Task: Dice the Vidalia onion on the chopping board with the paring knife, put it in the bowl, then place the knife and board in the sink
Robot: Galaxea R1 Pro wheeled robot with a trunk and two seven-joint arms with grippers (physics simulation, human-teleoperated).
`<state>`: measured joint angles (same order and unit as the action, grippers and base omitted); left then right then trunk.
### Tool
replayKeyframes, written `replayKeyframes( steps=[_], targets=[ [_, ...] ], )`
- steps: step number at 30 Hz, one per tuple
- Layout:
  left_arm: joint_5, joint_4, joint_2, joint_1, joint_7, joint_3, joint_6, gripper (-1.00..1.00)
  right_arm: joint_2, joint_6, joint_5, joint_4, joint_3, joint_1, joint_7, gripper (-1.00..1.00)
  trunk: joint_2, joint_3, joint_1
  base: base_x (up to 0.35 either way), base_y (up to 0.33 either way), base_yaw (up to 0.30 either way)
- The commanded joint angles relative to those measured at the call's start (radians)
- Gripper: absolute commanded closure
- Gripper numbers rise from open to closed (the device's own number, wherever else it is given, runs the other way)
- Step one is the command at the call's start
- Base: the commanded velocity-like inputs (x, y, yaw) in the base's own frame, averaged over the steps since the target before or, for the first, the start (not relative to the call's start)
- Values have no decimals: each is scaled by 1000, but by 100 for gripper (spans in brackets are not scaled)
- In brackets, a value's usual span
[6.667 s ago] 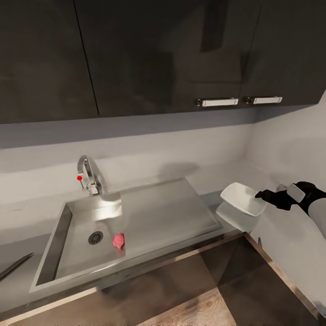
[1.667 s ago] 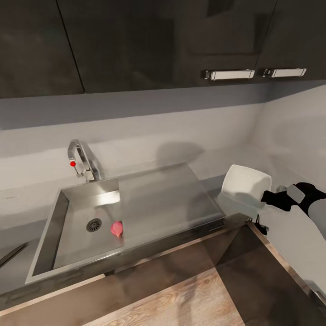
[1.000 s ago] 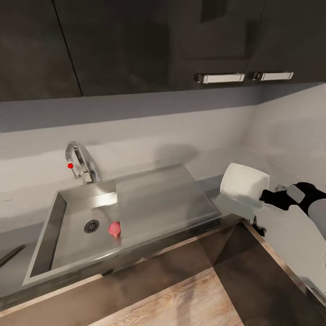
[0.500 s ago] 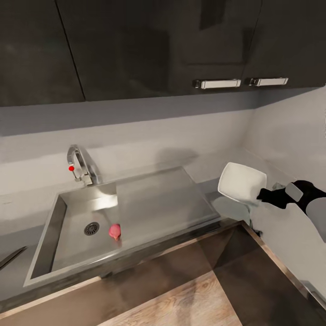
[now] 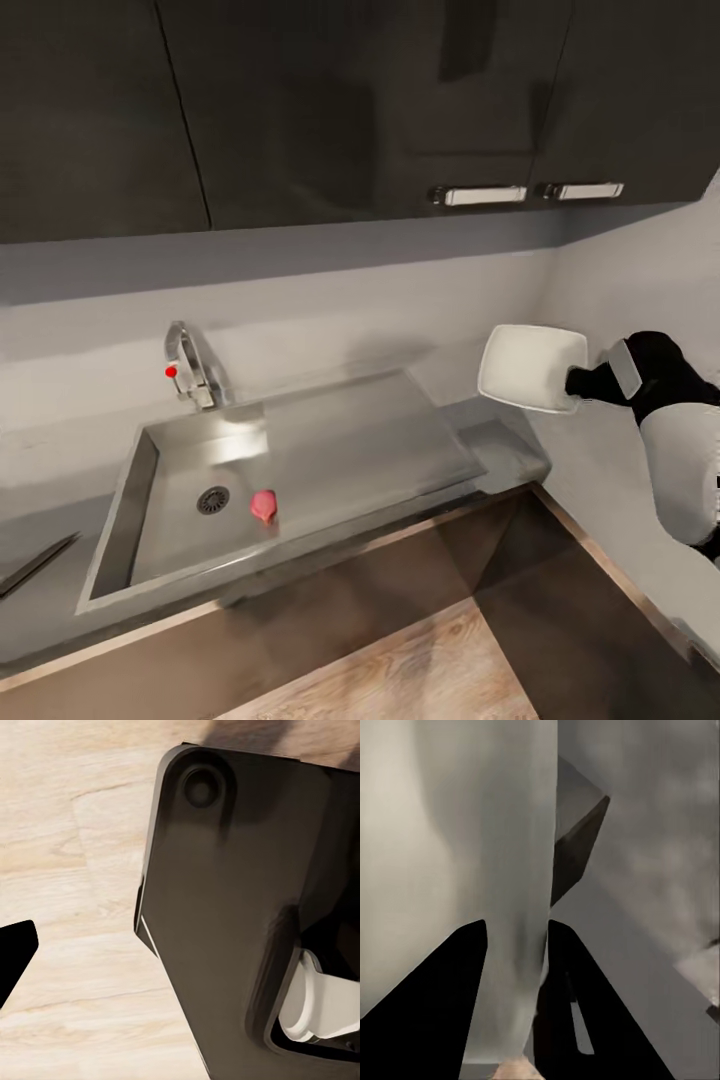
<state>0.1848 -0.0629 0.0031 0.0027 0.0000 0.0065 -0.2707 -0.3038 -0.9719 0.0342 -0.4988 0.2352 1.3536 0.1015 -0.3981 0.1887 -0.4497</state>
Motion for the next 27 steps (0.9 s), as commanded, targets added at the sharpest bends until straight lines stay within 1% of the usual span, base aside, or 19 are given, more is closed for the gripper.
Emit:
replayKeyframes(
  steps=[1,2,3,4,7,9,11,12,15,17,21,27],
  targets=[
    [4,-2,0,0,0,0,-1,-100,8,-8,1,-10,-6,1,12,100,-2,0,0,-211,135,0],
    [4,-2,1,0,0,0,-2,-100,32,-12,1,-19,-16,1,18,100,-2,-1,0,-235,159,0],
    [4,-2,1,0,-1,0,-2,-100,46,-14,0,-21,-19,1,20,100,-2,-3,0,-241,165,0],
    [4,-2,1,0,-1,0,-2,-100,58,-14,0,-23,-21,1,21,100,-2,-4,0,-245,170,0],
    [4,-2,1,0,-2,0,-2,-100,77,-15,0,-24,-23,1,22,100,-2,-9,0,-248,173,0],
    [4,-2,1,1,-3,0,-2,-100,102,-16,-1,-24,-24,1,23,100,-2,-12,0,-251,175,0],
    [4,-1,1,0,-3,0,-2,-100,140,-16,-3,-24,-25,1,24,100,-2,-15,0,-252,176,0],
    [4,-1,1,0,-4,0,-2,-100,150,-16,-3,-24,-24,1,24,100,-2,-17,0,-252,177,0],
    [4,-1,2,0,-4,0,-2,-100,165,-16,-3,-22,-25,1,28,100,-2,-22,0,-252,177,7],
    [4,-1,2,0,-4,0,-1,-100,180,-15,-3,-22,-25,1,41,100,-2,-25,0,-252,177,45],
    [4,-1,2,0,-4,0,-1,-100,198,-15,-3,-21,-25,1,65,100,-2,-31,0,-252,177,66],
    [4,-1,2,0,-5,0,-1,-100,209,-13,-2,-19,-24,1,77,100,-2,-41,0,-252,179,77]
  ],
)
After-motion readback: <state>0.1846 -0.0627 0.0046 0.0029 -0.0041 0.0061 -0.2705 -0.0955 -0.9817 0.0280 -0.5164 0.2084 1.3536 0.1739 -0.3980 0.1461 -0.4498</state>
